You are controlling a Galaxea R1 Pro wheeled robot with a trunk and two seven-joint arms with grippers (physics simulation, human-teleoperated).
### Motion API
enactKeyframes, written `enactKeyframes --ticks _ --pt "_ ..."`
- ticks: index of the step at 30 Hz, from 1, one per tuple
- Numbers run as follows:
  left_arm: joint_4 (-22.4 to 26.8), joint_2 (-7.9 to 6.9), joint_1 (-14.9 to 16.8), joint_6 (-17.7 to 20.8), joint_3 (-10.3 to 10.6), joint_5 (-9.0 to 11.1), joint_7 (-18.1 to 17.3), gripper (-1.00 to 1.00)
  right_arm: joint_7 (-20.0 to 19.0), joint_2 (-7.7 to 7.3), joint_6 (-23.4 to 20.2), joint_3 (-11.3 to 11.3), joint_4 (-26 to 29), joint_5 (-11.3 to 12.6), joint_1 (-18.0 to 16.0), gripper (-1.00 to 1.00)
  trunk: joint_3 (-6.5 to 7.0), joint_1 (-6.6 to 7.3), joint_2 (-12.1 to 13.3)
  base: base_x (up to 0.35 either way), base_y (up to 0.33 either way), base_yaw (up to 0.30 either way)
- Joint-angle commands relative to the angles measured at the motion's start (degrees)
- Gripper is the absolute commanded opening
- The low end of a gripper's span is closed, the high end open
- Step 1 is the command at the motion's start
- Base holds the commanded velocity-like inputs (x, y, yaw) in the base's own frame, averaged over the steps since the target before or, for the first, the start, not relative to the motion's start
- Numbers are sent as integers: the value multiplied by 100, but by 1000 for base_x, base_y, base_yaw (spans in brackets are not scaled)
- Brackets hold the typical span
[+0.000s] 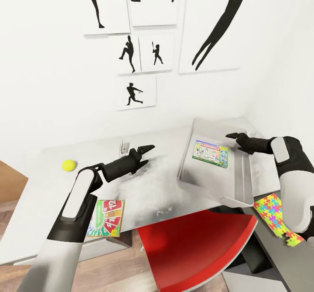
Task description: Put all the toys in the child's room - the three board games (two on the bed and one on the table), the two jigsaw puzzles on the table, and the tennis ball on the table - inside the toy box on the table in the child's room.
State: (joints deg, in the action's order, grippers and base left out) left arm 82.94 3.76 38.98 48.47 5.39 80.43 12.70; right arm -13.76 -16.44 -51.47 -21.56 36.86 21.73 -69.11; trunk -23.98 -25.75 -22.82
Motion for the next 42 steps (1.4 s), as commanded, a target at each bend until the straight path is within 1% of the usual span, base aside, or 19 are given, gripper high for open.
enactKeyframes --ticks 1,7,13,15,18,20,23,24,25,27,28,30,31,34,35,37,39,40,42 --pt "2 2 4 12 -3 60 57 100 -50 5 -30 -22 41 -55 -6 100 -9 -3 -10 0 0 0" --pt "-2 2 3 9 -3 60 57 100 -49 28 -54 -19 190 -55 -6 100 -9 -3 -10 0 0 0" --pt "-4 2 -21 6 -3 58 59 100 -52 75 -199 -12 589 -55 25 100 -9 -3 -10 0 0 0" --pt "-5 2 -47 6 0 51 49 100 -60 81 -395 -10 936 -55 60 100 -9 -3 -10 0 0 0" --pt "-5 2 -63 4 5 48 47 100 -73 83 -532 -9 1148 -55 94 100 -9 -3 -10 0 0 0" --pt "-6 2 -114 -7 39 36 28 100 -142 70 -764 -13 1610 -52 269 100 -9 -3 -10 0 0 0" --pt "-6 2 -148 -17 71 32 17 100 -218 61 -840 -19 1863 -51 422 100 -9 -3 -10 0 0 0" --pt "-2 2 -186 -27 112 31 5 100 -333 47 -853 -25 2138 -48 621 100 -9 -3 -10 0 0 0" --pt "41 1 -290 -50 251 24 -38 100 -900 -35 -853 -51 3093 -35 1391 100 -9 -3 -10 0 0 0" --pt "55 -1 -339 -62 334 21 -62 100 -1369 -128 -853 -78 3754 -31 1958 100 -9 -3 -10 0 0 0" --pt "55 -1 -339 -62 334 21 -62 100 -1369 -128 -853 -78 3754 -31 1958 100 -9 -3 -10 0 0 0" --pt "62 -3 -375 -68 395 19 -81 100 -1808 -220 -853 -146 4329 -30 2520 100 -9 -3 -10 0 0 0" --pt "62 -3 -375 -68 395 19 -81 100 -1808 -220 -853 -146 4329 -30 2520 100 -9 -3 -10 0 0 0" --pt "70 -5 -425 -72 451 14 -99 100 -2320 -315 -853 -399 4919 -20 3235 100 -9 -3 -10 0 0 0" --pt "70 -5 -425 -72 451 14 -99 100 -2320 -315 -853 -399 4919 -20 3235 100 -9 -3 -10 0 0 0" --pt "73 -5 -438 -74 467 12 -105 100 -2454 -340 -853 -519 5043 -17 3418 100 -9 -3 -10 0 0 0" --pt "76 -4 -456 -77 501 11 -113 100 -2705 -379 -853 -759 5226 -11 3693 100 -9 -3 -10 0 0 0" --pt "76 -4 -456 -77 501 11 -113 100 -2705 -379 -853 -759 5226 -11 3693 100 -9 -3 -10 0 0 0" --pt "78 -5 -467 -79 530 9 -117 100 -2967 -404 -853 -943 5343 -8 3879 100 -9 -3 -10 0 0 0"
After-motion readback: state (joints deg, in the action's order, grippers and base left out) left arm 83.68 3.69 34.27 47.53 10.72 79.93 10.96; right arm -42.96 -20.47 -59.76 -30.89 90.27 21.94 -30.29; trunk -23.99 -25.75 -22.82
